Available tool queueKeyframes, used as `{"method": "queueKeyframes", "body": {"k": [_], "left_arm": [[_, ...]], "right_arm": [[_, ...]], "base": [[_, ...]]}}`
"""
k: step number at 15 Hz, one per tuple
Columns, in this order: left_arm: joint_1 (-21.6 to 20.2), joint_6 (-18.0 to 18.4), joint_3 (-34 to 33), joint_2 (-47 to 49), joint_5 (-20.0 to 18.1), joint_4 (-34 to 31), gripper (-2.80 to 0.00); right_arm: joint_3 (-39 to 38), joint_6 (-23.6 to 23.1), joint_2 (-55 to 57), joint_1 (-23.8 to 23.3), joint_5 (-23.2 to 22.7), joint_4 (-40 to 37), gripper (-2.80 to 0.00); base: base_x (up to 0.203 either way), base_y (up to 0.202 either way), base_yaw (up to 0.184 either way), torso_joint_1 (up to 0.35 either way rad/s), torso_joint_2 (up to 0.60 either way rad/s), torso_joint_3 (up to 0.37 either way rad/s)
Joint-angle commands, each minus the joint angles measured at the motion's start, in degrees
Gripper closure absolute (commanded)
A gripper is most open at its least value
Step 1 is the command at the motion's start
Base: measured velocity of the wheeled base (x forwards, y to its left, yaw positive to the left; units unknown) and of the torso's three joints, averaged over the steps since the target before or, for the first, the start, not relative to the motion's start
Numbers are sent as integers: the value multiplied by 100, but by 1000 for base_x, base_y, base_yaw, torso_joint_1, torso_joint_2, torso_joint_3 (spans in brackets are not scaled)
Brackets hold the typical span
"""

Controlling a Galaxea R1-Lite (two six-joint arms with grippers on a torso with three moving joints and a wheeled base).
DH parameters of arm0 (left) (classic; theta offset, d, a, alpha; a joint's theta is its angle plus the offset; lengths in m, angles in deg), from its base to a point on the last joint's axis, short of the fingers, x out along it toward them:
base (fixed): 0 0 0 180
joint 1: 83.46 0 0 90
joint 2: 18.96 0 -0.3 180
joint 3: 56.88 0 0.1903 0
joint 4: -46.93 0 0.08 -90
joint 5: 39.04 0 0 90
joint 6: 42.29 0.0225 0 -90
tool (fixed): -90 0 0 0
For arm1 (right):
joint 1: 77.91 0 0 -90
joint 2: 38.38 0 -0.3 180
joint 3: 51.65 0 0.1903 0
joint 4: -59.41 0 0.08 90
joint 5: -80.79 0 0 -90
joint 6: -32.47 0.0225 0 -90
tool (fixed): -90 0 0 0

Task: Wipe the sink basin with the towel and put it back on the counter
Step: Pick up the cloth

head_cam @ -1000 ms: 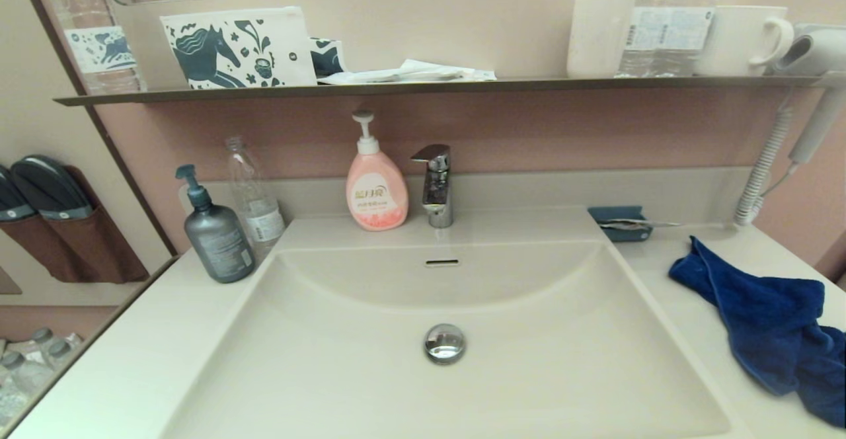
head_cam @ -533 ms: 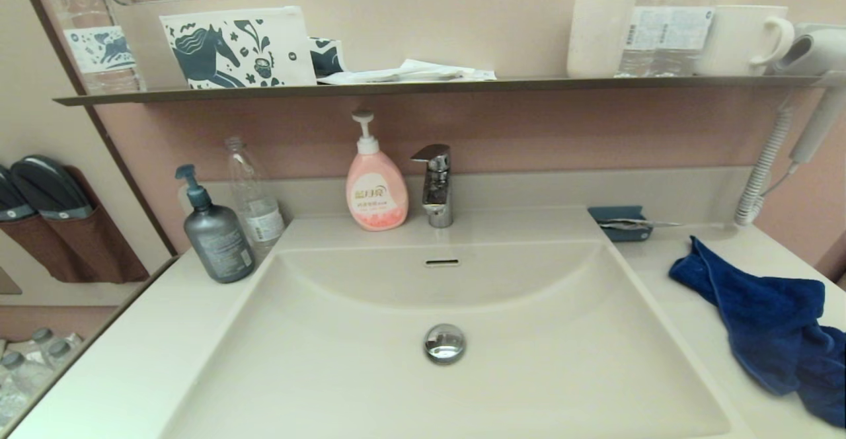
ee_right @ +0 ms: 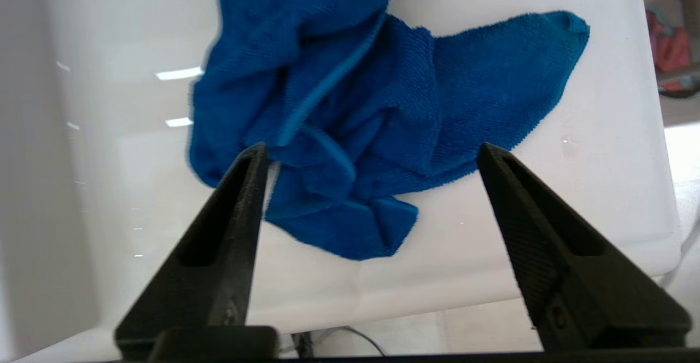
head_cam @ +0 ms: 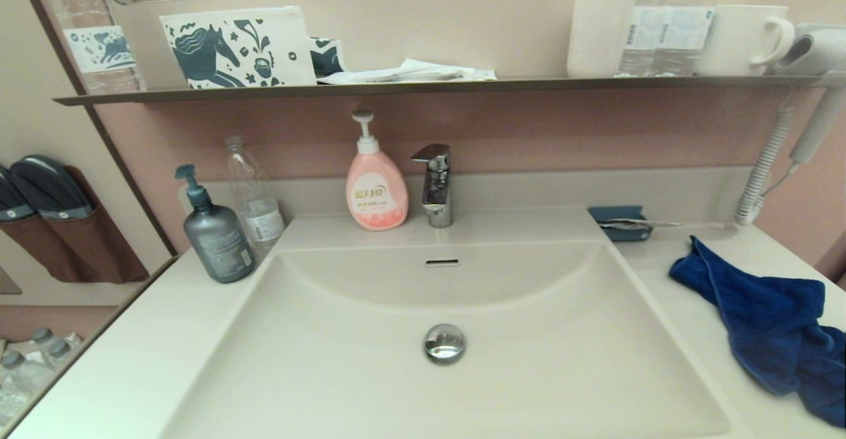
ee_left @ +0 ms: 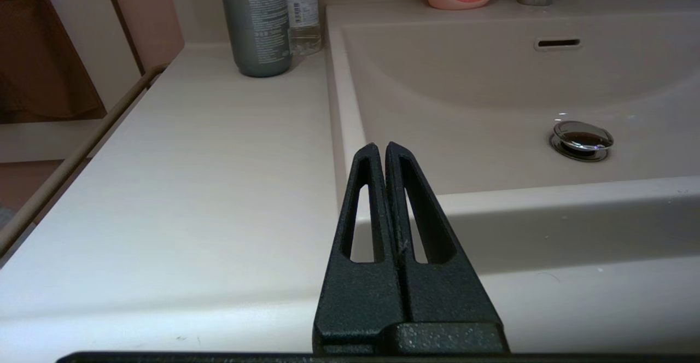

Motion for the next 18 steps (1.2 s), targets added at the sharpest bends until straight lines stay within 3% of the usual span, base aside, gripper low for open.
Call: {"method": "queueKeyframes", "body": {"k": [1,7,11,18], "left_arm": [[-1,2,0,9,-1,2,0],[-1,2,0,6,-1,2,0],[-1,2,0,9,-1,2,0],[-1,2,0,8,-1,2,0]], "right_arm": [[80,-33,344,195,230,121,-280],[537,-35,847,724,413,224,-280],[529,218,1184,1155,430,246,-280],[462,264,1715,1391,659,702,-280]], "base": [[0,0,0,0,0,0],[0,0,0,0,0,0],[0,0,0,0,0,0],[0,0,0,0,0,0]]}}
